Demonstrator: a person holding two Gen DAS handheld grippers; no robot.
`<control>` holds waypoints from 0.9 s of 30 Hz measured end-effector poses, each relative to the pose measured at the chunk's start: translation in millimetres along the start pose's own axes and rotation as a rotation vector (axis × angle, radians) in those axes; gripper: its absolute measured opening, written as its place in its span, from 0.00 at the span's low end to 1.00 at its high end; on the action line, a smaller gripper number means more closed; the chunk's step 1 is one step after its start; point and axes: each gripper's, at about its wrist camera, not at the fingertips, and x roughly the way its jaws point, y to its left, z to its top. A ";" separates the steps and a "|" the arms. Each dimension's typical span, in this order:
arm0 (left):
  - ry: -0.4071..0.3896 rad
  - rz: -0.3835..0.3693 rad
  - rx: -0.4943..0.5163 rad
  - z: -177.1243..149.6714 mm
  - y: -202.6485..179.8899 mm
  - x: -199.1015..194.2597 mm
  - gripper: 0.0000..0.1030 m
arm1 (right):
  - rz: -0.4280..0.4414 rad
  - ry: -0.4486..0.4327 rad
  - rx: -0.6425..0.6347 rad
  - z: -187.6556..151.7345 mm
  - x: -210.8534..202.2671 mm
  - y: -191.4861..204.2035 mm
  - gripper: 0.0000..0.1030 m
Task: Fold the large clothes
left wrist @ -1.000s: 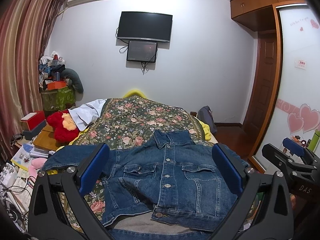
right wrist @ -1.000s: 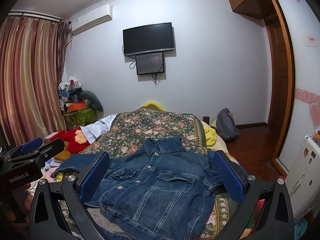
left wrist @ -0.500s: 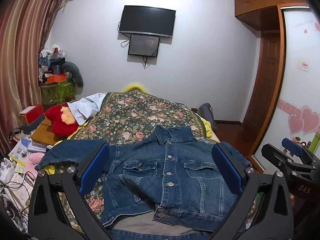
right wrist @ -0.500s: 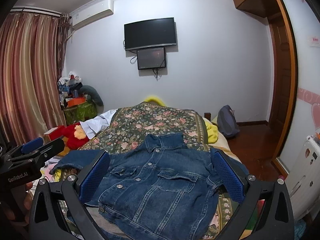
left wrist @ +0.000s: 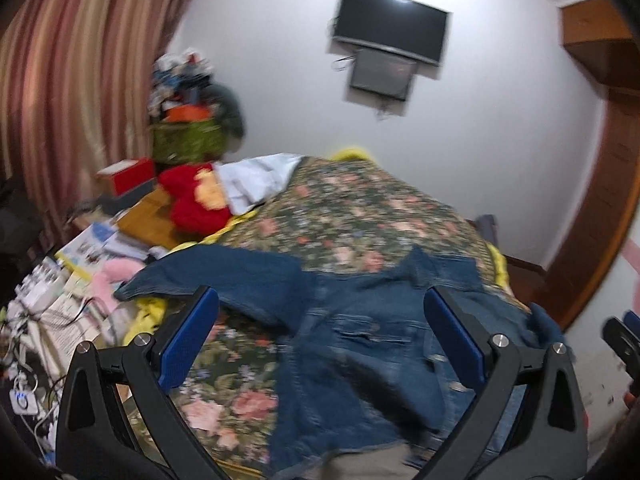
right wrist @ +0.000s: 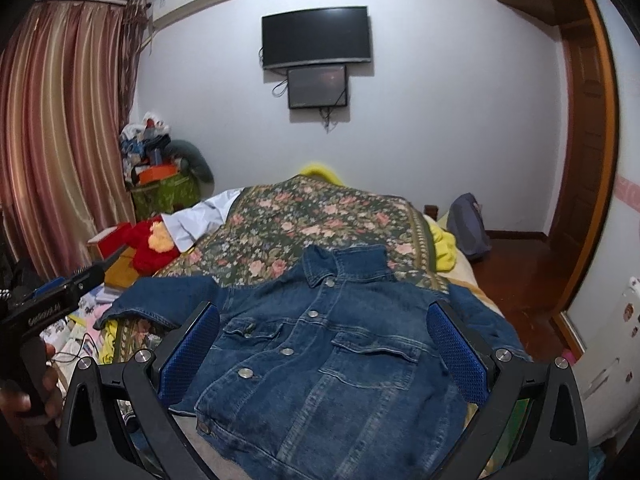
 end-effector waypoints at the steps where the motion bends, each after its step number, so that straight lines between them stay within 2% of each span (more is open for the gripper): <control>1: 0.008 0.020 -0.017 0.7 9.8 7.3 1.00 | 0.009 0.006 -0.008 1.6 8.4 4.8 1.00; 9: 0.072 0.193 -0.128 6.3 88.8 69.3 1.00 | 0.119 0.062 -0.076 21.9 86.2 52.7 1.00; 13: 0.113 0.248 -0.176 6.6 124.2 94.8 1.00 | 0.179 0.102 -0.120 33.6 132.0 81.4 1.00; 17: 0.165 0.269 -0.218 4.3 155.4 122.6 1.00 | 0.220 0.159 -0.197 41.1 178.4 110.1 1.00; 22: 0.277 0.297 -0.191 -5.0 173.4 165.7 1.00 | 0.256 0.250 -0.346 37.9 242.6 157.2 1.00; 27: 0.377 0.223 -0.272 -18.8 190.8 203.8 0.98 | 0.314 0.404 -0.460 14.4 301.9 199.8 1.00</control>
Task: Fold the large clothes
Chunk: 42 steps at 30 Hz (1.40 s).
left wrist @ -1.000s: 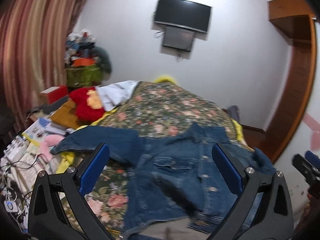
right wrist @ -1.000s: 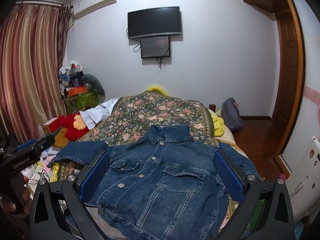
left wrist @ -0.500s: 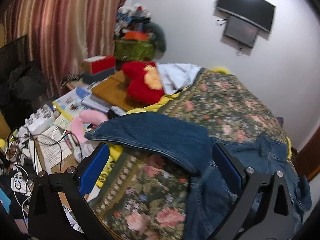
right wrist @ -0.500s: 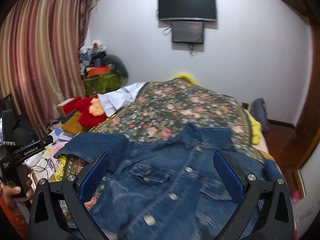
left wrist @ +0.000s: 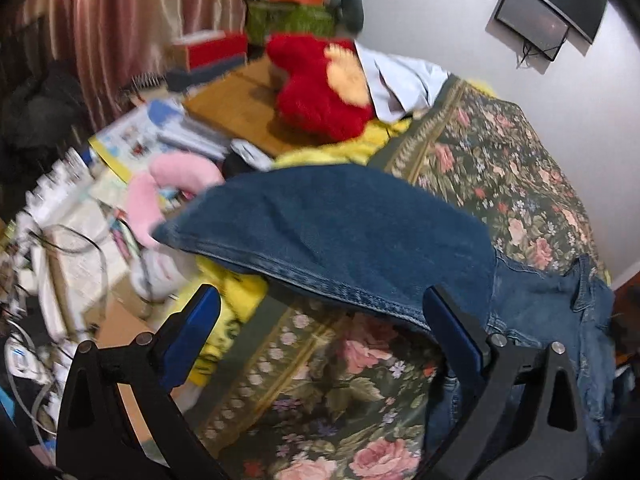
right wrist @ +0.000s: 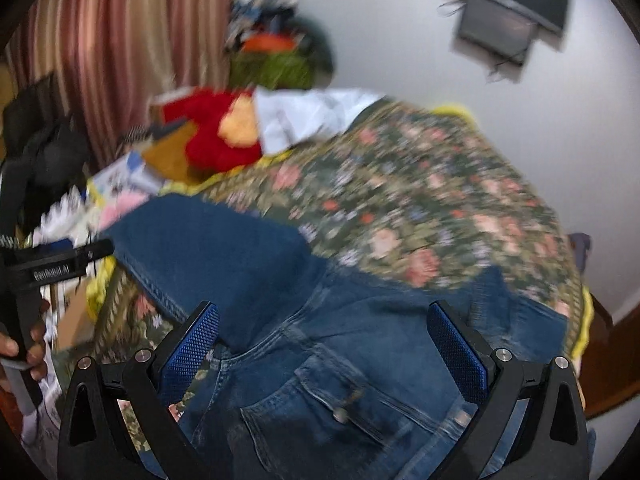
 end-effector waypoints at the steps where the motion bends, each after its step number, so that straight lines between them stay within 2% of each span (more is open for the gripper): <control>1: 0.012 -0.008 -0.008 0.4 0.1 3.6 0.97 | 0.012 0.033 -0.013 2.1 14.5 3.6 1.00; 5: 0.103 -0.095 -0.083 3.8 4.2 32.4 0.96 | 0.063 0.168 -0.017 7.1 71.3 9.2 1.00; 10: 0.200 -0.215 -0.215 9.3 17.0 65.2 0.88 | 0.110 0.296 0.054 5.6 119.8 3.2 1.00; 12: 0.205 -0.218 -0.267 11.6 22.7 72.7 0.84 | 0.117 0.330 0.089 3.0 133.5 0.1 1.00; 14: 0.159 -0.175 -0.261 17.6 23.3 71.0 0.75 | 0.110 0.344 0.098 -0.3 142.3 -0.2 1.00; 16: 0.128 -0.119 -0.221 24.9 20.7 70.8 0.54 | 0.113 0.356 0.095 -4.6 148.5 1.6 1.00; 20: 0.072 -0.018 -0.092 36.8 8.5 67.3 0.34 | 0.141 0.381 0.118 -13.2 154.0 1.9 1.00; 21: 0.050 0.014 -0.059 39.3 5.1 63.6 0.22 | 0.143 0.389 0.122 -14.6 155.2 1.6 1.00; 22: 0.020 0.057 -0.014 41.6 -0.3 57.9 0.16 | 0.146 0.395 0.125 -15.1 155.8 -0.1 1.00; 24: -0.068 0.109 0.067 46.1 -16.5 37.7 0.14 | 0.150 0.392 0.138 -12.5 151.2 -5.7 1.00; 26: -0.145 0.119 0.137 49.8 -34.0 15.5 0.12 | 0.151 0.364 0.160 -7.0 140.0 -15.1 1.00; 30: -0.289 0.104 0.304 51.4 -80.7 -33.1 0.11 | 0.070 0.198 0.215 15.7 88.5 -47.0 1.00; 32: -0.352 0.091 0.397 47.0 -117.5 -56.1 0.11 | 0.077 0.151 0.237 26.2 64.1 -64.3 1.00; 33: -0.366 0.062 0.430 43.9 -132.4 -65.1 0.11 | 0.082 0.129 0.249 30.6 48.5 -73.0 1.00; 38: -0.349 -0.098 0.539 25.1 -199.7 -83.6 0.11 | 0.060 0.057 0.265 19.5 -15.5 -115.9 1.00; 42: -0.226 -0.214 0.599 -2.0 -246.1 -65.9 0.11 | -0.003 0.029 0.266 -7.5 -44.6 -148.4 1.00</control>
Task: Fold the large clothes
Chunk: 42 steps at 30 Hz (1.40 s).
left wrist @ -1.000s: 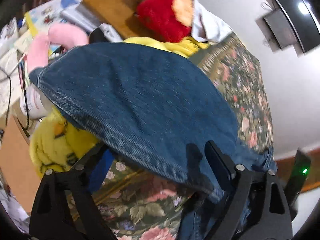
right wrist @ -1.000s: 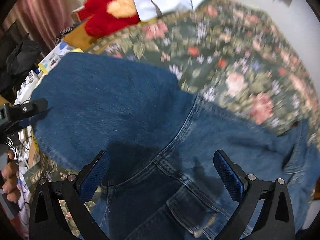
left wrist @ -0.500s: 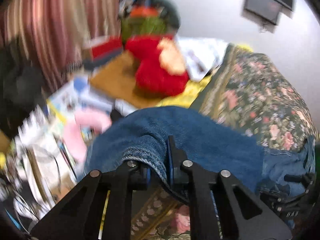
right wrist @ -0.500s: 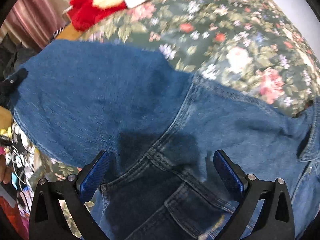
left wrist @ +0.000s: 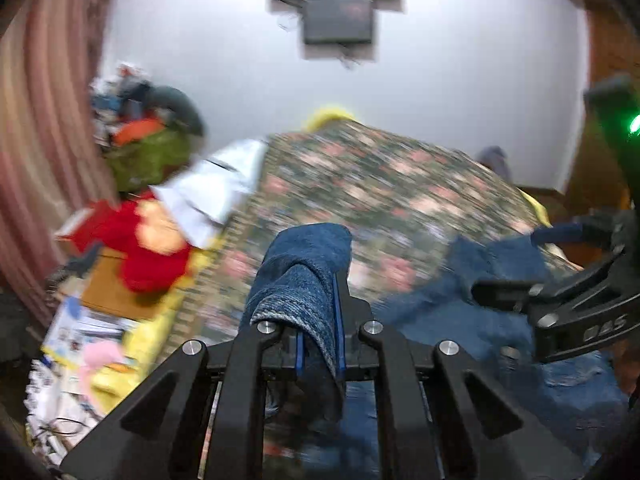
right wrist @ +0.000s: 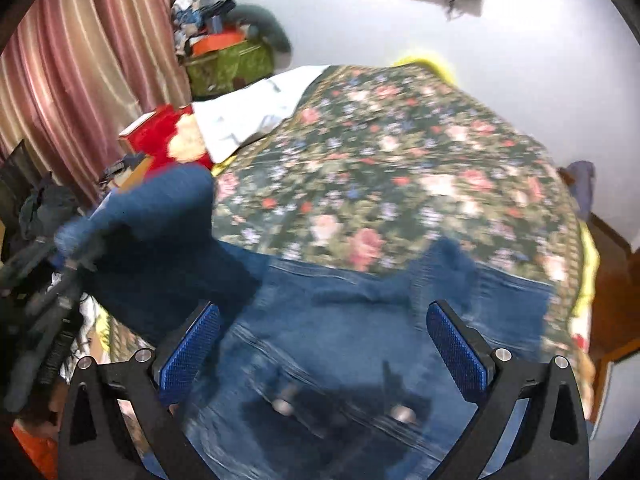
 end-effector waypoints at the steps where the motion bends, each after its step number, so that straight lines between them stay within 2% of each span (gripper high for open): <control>1: 0.020 -0.015 0.002 -3.6 -7.8 5.6 0.11 | -0.017 -0.003 -0.003 -5.4 -4.3 -9.0 1.00; 5: 0.168 -0.104 0.019 -27.0 -49.2 41.2 0.11 | -0.088 0.018 0.014 -34.8 -15.9 -40.6 1.00; 8: 0.296 -0.212 0.020 -52.7 -74.8 65.1 0.11 | -0.098 0.046 0.026 -54.8 -13.2 -60.4 1.00; 11: 0.348 -0.242 0.063 -69.3 -94.3 67.9 0.11 | -0.105 0.079 0.036 -71.1 -6.0 -70.3 1.00; 15: 0.306 -0.199 0.093 -66.0 -86.2 46.9 0.11 | -0.080 0.097 0.034 -76.1 2.0 -68.0 1.00; 18: 0.258 -0.203 0.036 -51.9 -54.5 23.0 0.14 | -0.046 0.085 0.015 -69.6 5.2 -52.9 1.00; 21: 0.213 -0.189 -0.027 -36.7 -15.1 6.5 0.21 | -0.007 0.073 -0.012 -56.8 9.1 -29.8 1.00; 24: 0.172 -0.160 -0.092 -28.0 24.0 -8.7 0.40 | 0.034 0.068 -0.048 -43.5 15.2 -2.7 1.00; 28: 0.138 -0.083 -0.119 -29.8 65.1 -19.8 0.43 | 0.073 0.060 -0.118 -28.8 23.0 38.7 1.00; 30: 0.129 -0.020 -0.114 -36.9 83.7 -23.4 0.47 | 0.091 0.068 -0.160 -23.2 29.7 61.3 1.00; 32: 0.130 0.055 -0.105 -48.3 99.6 -22.3 0.51 | 0.098 0.081 -0.205 -20.4 40.2 83.3 1.00; 36: 0.179 0.131 -0.096 -77.3 122.8 -12.3 0.51 | 0.099 0.158 -0.270 -25.2 75.0 117.8 1.00; 39: 0.223 0.145 -0.107 -95.7 135.2 -2.2 0.51 | 0.106 0.238 -0.325 -36.1 105.8 139.3 1.00; 42: 0.271 0.129 -0.143 -116.7 147.0 6.7 0.51 | 0.103 0.327 -0.374 -49.9 135.5 155.1 1.00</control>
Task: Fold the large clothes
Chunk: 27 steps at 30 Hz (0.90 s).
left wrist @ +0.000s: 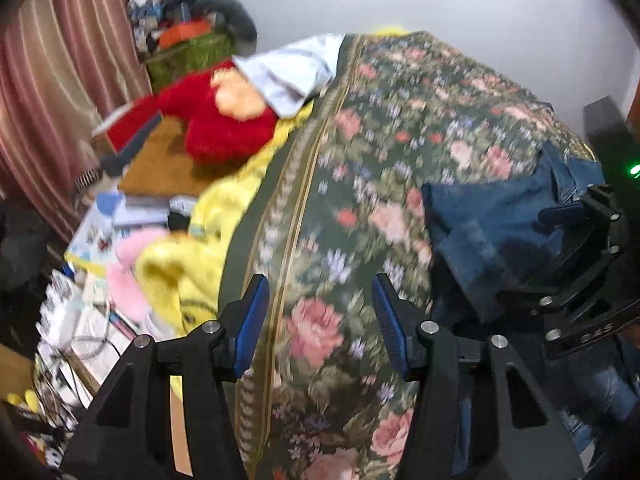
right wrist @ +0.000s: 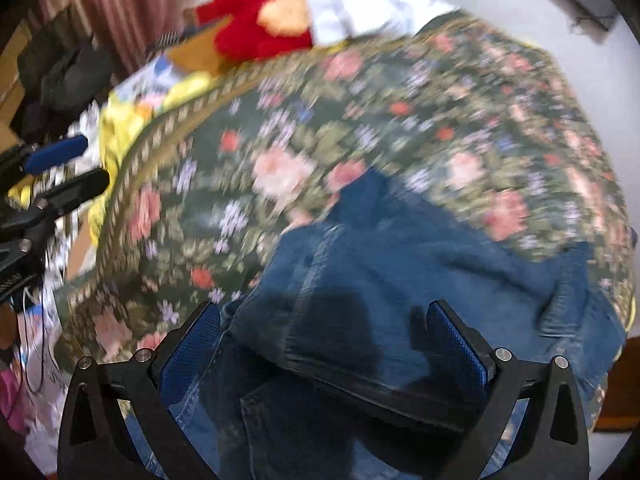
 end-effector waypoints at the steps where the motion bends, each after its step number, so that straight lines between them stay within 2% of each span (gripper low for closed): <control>1: 0.013 -0.004 -0.010 -5.1 2.9 4.0 0.51 | -0.008 0.022 -0.017 -0.3 8.2 3.6 1.00; 5: 0.055 -0.026 -0.035 -21.0 7.8 17.9 0.51 | -0.085 0.090 -0.121 -3.9 37.1 19.9 1.00; 8: 0.076 -0.032 -0.032 -29.1 6.6 25.8 0.51 | -0.152 0.093 -0.185 -8.8 49.3 30.3 1.00; 10: 0.078 -0.031 -0.024 -32.4 5.1 27.9 0.51 | -0.179 0.076 -0.199 -12.3 50.5 34.0 0.96; 13: 0.075 -0.034 -0.012 -35.4 1.5 28.2 0.51 | -0.151 0.033 -0.185 -16.9 40.2 33.3 0.82; 15: 0.077 -0.038 -0.007 -35.5 -0.5 28.6 0.51 | -0.123 -0.001 -0.159 -19.4 27.2 32.4 0.60; 16: 0.078 -0.039 -0.006 -35.6 -0.8 29.0 0.51 | -0.105 -0.019 -0.145 -20.1 20.4 30.8 0.53; 17: 0.080 -0.040 -0.003 -35.2 -2.5 29.1 0.51 | -0.085 -0.031 -0.121 -19.9 14.5 28.6 0.40; 18: 0.081 -0.040 -0.002 -34.9 -2.8 28.7 0.51 | -0.075 -0.039 -0.097 -17.9 11.2 27.6 0.33; 21: 0.073 -0.052 0.001 -31.8 -7.2 24.2 0.51 | -0.033 -0.081 -0.018 -13.6 -5.1 16.4 0.27; 27: 0.046 -0.067 0.042 -18.3 -31.1 13.4 0.51 | 0.013 -0.147 0.081 -17.7 -42.1 -13.7 0.25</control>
